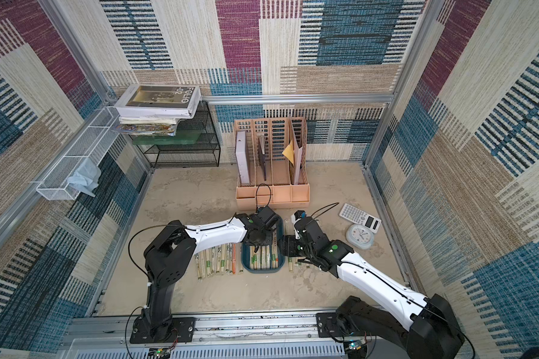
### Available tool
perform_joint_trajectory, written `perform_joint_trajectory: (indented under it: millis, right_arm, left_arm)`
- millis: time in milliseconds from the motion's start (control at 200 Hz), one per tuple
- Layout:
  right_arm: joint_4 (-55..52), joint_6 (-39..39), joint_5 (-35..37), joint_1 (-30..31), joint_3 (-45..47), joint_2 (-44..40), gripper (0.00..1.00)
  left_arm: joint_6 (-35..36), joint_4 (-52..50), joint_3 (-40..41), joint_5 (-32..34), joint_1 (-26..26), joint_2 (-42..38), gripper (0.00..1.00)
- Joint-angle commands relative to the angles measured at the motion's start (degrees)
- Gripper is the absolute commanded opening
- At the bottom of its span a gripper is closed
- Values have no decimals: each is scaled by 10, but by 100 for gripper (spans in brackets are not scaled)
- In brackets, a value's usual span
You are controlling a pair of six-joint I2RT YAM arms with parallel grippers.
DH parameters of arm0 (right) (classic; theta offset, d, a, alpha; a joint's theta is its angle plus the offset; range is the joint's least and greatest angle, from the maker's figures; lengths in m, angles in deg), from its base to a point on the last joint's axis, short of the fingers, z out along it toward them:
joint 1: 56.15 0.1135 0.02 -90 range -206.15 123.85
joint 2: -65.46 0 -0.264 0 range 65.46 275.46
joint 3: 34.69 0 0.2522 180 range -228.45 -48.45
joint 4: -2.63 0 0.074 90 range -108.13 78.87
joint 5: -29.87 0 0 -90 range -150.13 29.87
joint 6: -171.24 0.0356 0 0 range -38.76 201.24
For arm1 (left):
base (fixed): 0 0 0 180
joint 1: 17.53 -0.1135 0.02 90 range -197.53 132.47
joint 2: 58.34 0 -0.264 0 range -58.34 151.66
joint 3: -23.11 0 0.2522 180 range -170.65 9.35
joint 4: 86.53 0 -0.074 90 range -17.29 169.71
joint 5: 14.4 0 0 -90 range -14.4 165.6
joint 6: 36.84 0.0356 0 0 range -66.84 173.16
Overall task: Take the paired disposable chopsticks out of the storage box
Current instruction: Pick up the paired disposable chopsticks from the storage box.
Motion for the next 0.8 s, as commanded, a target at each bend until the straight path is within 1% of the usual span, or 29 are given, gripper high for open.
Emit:
perform_joint_trajectory:
  millis: [0, 135, 205, 446, 646, 796]
  right_arm:
    - [7, 0, 5, 1, -5, 2, 74]
    - [6, 0, 4, 1, -6, 1, 74]
    - [6, 0, 3, 1, -6, 0, 74]
    - [9, 0, -1, 3, -10, 4, 74]
    - [13, 1, 2, 20, -21, 19, 74]
    - [16, 1, 6, 31, -31, 35, 74]
  left_arm:
    - [5, -12, -2, -2, 0, 1, 16]
    - [6, -13, -1, -3, -1, -9, 7]
    - [7, -13, 1, -1, -1, -22, 5]
    - [16, -27, -2, 20, -1, -74, 4]
    - [22, -30, 8, 30, -6, -115, 4]
    - [28, -27, 16, 24, -15, -125, 5]
